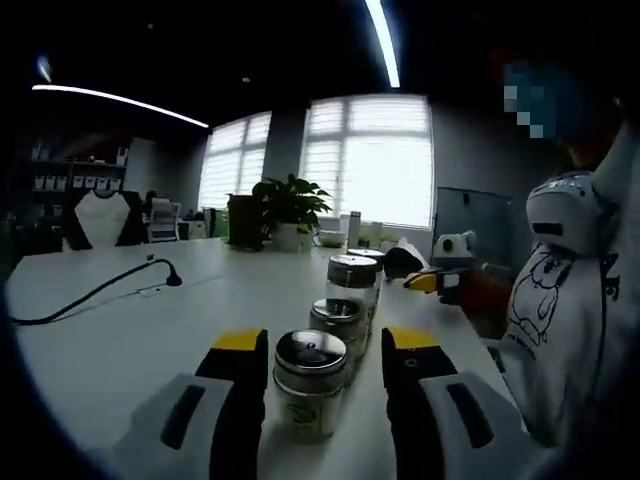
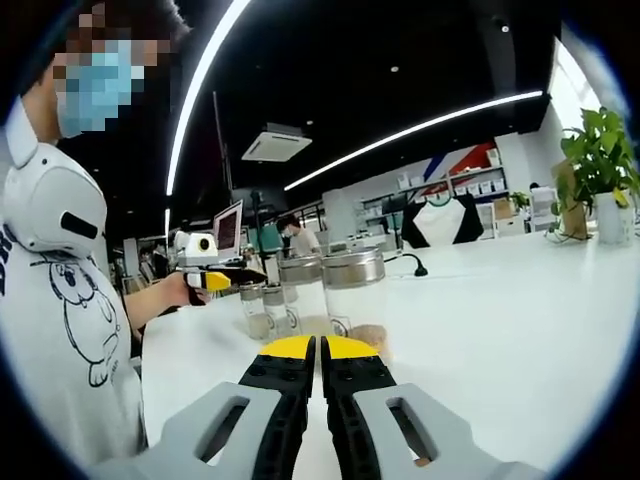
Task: Rotate the seasoning bottle until the label or dispensing opening points toward the visible target arrow and the bottle remains upright within the marked orientation range
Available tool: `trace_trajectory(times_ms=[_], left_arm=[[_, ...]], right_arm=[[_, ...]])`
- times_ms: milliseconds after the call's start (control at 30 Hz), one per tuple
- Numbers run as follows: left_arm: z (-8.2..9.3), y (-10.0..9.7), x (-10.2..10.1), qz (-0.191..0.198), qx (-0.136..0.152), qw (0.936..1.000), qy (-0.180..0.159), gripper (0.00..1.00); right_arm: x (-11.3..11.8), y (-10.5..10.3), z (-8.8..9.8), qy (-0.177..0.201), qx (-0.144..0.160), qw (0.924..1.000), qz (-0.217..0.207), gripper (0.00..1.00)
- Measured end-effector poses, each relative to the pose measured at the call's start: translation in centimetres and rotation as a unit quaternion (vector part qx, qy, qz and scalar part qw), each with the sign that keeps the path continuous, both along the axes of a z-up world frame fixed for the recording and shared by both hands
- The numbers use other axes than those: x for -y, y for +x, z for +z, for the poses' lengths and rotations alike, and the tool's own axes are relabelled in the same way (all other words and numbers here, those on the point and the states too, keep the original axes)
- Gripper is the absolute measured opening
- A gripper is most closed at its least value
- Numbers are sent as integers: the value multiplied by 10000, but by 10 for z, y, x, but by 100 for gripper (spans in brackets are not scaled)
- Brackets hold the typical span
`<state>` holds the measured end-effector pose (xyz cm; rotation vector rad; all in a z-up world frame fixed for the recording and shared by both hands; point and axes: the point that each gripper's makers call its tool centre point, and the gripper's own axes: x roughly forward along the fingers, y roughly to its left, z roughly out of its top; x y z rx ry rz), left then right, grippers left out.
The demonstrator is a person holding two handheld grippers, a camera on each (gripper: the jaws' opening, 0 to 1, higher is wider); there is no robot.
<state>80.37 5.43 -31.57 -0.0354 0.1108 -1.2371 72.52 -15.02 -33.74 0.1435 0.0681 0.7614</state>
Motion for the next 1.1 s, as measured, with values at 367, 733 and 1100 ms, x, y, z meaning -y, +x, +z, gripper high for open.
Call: trace_trajectory(times_ms=[367, 733, 1100], left_arm=[[-2, -2, 3, -172, 126, 9997, 72, 40], [-11, 3, -1, -116, 252, 9991, 325, 33], [-13, 4, 0, 177, 243, 9992, 274, 32]], right_arm=[[-1, 0, -1, -30, -13, 10000, -9, 0], [-3, 0, -1, -70, -16, 10000, 26, 0], [0, 4, 3, -66, 29, 10000, -24, 0]])
